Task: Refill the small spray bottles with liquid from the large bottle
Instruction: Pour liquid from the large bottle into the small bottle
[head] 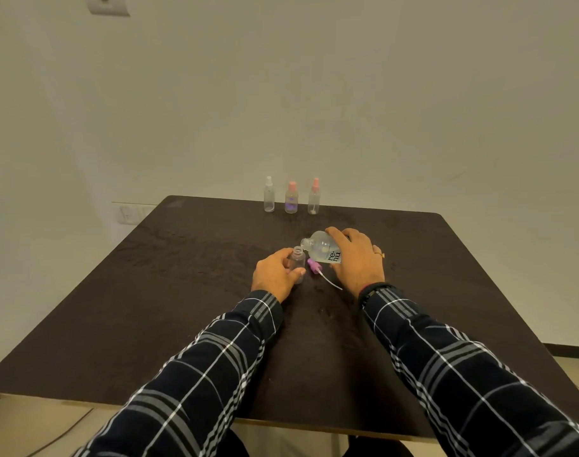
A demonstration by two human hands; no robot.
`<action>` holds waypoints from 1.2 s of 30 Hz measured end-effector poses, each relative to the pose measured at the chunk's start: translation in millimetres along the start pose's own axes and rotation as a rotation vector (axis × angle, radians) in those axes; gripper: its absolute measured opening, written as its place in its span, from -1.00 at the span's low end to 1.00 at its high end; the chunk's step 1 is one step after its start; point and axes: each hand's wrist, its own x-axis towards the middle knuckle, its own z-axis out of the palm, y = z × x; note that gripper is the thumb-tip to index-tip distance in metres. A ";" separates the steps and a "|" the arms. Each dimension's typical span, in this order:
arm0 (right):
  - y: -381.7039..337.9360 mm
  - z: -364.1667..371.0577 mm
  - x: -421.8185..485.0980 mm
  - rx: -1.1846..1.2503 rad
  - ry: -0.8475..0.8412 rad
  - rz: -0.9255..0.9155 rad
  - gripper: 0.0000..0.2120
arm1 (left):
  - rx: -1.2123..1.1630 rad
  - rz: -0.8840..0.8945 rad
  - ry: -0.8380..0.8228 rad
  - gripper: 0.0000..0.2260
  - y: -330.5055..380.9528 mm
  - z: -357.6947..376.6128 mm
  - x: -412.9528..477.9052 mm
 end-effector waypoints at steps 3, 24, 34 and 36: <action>0.4 0.7 0.4 -0.010 0.012 -0.009 -0.36 | -0.006 0.006 -0.002 -0.60 -0.1 0.0 -0.8; -0.1 -3.5 2.0 -0.048 0.020 -0.021 -0.36 | -0.012 -0.018 -0.015 -0.60 4.0 -2.7 -3.4; 0.3 -1.0 2.7 -0.046 0.030 -0.019 -0.37 | -0.007 -0.009 0.002 -0.59 4.1 -2.0 -4.1; 0.4 -1.8 2.9 -0.048 0.025 -0.020 -0.37 | -0.011 -0.011 0.003 -0.58 4.4 -2.2 -4.8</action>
